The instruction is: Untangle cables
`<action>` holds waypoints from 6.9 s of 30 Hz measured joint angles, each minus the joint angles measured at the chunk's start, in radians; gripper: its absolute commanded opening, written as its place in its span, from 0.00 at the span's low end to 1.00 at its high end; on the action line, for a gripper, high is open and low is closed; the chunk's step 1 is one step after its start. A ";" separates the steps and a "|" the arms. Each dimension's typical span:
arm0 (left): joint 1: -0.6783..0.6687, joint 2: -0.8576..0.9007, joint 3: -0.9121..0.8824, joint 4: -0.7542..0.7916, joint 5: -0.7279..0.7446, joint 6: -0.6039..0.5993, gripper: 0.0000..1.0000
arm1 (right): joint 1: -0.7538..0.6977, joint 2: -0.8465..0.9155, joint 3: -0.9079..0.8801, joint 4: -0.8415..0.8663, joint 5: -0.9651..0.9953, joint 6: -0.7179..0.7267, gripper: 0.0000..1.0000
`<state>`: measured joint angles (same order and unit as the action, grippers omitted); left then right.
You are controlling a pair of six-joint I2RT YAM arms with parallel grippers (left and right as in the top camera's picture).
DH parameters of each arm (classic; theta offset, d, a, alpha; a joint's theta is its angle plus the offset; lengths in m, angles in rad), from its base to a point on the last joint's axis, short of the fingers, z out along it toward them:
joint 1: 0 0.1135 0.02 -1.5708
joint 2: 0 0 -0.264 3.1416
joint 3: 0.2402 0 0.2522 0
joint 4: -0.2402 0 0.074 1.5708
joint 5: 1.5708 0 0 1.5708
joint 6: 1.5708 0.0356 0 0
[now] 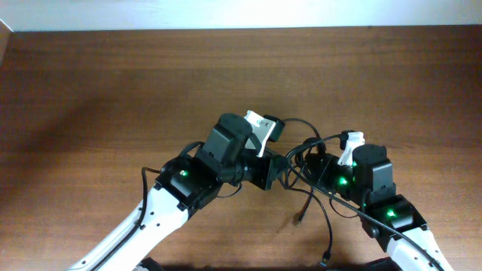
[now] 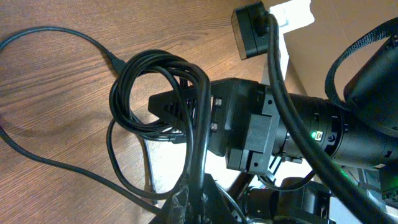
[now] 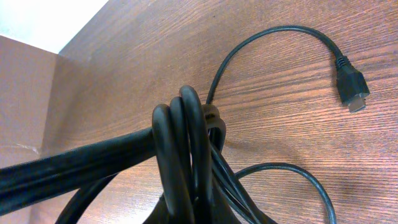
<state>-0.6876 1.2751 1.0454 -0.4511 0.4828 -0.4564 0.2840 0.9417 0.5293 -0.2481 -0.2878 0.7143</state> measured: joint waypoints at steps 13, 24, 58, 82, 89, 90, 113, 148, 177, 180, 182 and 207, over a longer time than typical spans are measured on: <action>0.000 -0.005 0.000 -0.064 -0.035 0.010 0.86 | 0.000 -0.035 0.000 -0.015 0.003 0.000 0.04; 0.000 -0.006 0.000 -0.066 -0.112 0.015 0.96 | 0.000 -0.188 0.000 -0.061 0.003 0.000 0.04; 0.001 -0.007 0.000 0.037 -0.092 0.019 0.50 | -0.001 -0.270 0.000 0.183 -0.352 0.000 0.04; 0.004 -0.009 0.000 0.050 -0.118 0.023 0.00 | -0.002 -0.270 0.001 0.157 -0.368 -0.030 0.57; 0.006 -0.009 0.000 0.049 -0.182 0.189 0.00 | -0.002 -0.270 0.002 0.075 -0.280 -0.069 0.75; 0.006 -0.009 0.000 0.050 -0.187 0.228 0.00 | -0.002 -0.270 0.002 0.067 -0.268 -0.071 0.78; 0.008 -0.009 0.000 -0.039 -0.369 0.608 0.00 | -0.002 -0.270 0.002 0.039 -0.191 -0.094 0.81; 0.129 -0.009 0.000 -0.057 -0.089 0.931 0.00 | -0.002 -0.270 0.002 0.114 -0.452 -0.407 0.79; 0.247 -0.024 0.000 0.019 0.394 0.927 0.00 | -0.002 -0.270 0.002 0.151 -0.543 -0.463 0.78; 0.231 -0.024 0.000 0.044 0.363 0.880 0.00 | -0.002 -0.270 0.002 0.151 -0.575 -0.500 0.78; 0.227 -0.024 0.000 0.050 0.347 0.859 0.00 | -0.002 -0.270 0.002 0.151 -0.591 -0.510 0.78; 0.094 -0.029 0.000 0.019 0.256 0.818 0.00 | -0.008 -0.271 0.002 0.166 -0.615 -0.542 0.38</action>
<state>-0.5934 1.2461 1.0454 -0.4320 0.7391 0.3611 0.2756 0.6704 0.5312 -0.0818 -0.9031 0.1722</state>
